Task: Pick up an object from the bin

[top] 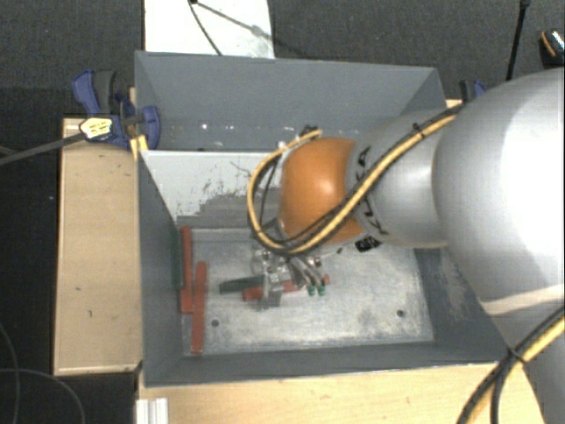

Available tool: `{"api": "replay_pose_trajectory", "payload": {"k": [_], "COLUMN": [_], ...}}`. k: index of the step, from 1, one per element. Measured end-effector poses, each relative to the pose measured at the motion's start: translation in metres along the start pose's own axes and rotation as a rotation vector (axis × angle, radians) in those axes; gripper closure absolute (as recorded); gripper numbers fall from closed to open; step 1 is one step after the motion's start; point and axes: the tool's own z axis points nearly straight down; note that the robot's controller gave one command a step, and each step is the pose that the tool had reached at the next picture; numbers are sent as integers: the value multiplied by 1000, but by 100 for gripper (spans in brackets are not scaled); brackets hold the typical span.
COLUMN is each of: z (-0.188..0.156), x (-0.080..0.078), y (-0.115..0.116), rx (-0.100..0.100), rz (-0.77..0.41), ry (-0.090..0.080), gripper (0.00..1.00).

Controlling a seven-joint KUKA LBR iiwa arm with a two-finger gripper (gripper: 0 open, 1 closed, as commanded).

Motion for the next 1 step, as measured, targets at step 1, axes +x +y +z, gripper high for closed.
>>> {"api": "replay_pose_trajectory", "payload": {"k": [1], "z": [-129], "x": [15], "y": [-1], "rx": [-1], "rz": [49], "ry": [-6], "gripper": [100]}}
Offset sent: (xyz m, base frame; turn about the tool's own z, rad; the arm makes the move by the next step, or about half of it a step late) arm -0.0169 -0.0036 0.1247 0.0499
